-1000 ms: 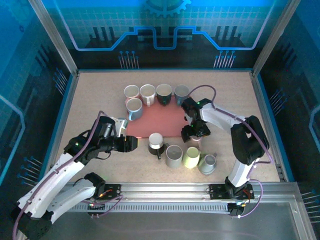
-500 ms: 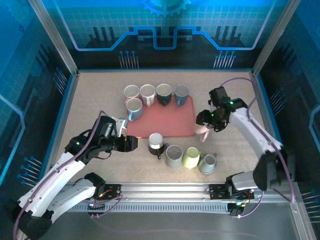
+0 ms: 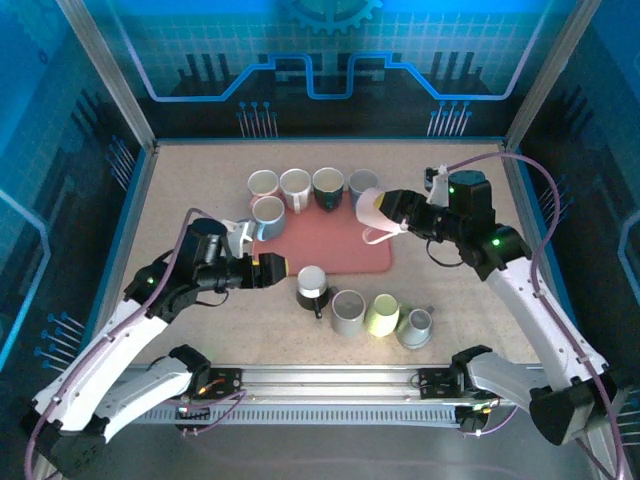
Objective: Turn the mug right side up
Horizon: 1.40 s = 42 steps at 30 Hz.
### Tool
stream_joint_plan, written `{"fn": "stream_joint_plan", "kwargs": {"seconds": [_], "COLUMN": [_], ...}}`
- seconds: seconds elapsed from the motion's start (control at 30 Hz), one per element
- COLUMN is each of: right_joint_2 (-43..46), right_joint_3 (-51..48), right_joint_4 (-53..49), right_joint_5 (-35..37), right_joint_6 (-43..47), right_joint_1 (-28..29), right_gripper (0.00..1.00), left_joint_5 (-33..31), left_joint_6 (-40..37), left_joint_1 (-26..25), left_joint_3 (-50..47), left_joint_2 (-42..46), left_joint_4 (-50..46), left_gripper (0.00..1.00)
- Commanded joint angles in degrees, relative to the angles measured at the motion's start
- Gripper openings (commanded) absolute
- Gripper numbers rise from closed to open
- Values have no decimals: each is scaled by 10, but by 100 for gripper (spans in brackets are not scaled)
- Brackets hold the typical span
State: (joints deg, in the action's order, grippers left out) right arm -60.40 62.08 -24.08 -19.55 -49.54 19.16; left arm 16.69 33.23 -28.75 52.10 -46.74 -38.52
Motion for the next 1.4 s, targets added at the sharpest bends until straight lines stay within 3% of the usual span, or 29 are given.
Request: {"fn": "stream_joint_plan", "kwargs": {"seconds": [0.0,0.17,0.27,0.53,0.93,1.17,1.37], "right_joint_2": [5,-1,-7,-42,-65,-83,-85], "right_joint_3": [-8,-36,-67,-103,-114,-114,-142], "right_joint_4": [151,236,323,469,528,569,576], "right_joint_5": [-50,-34,-29,-52,-91,-122,-133], "right_joint_6": [-42,-70,-107,-192,-204,-222,-227], "right_joint_1": [29,73,95,123,151,172,189], "right_gripper": [33,31,29,29,29,29,28], "left_joint_5": [68,78,87,119,140,146,166], "left_joint_6": [114,182,191,271,320,321,320], "left_joint_1": [4,3,3,3,4,6,6], "left_joint_3": [-56,-123,-135,-239,-256,-251,-250], "left_joint_2": [59,109,111,91,13,-22,-31], "left_joint_4": [127,253,279,529,719,757,786], "left_gripper": [80,88,88,87,81,71,43]}}
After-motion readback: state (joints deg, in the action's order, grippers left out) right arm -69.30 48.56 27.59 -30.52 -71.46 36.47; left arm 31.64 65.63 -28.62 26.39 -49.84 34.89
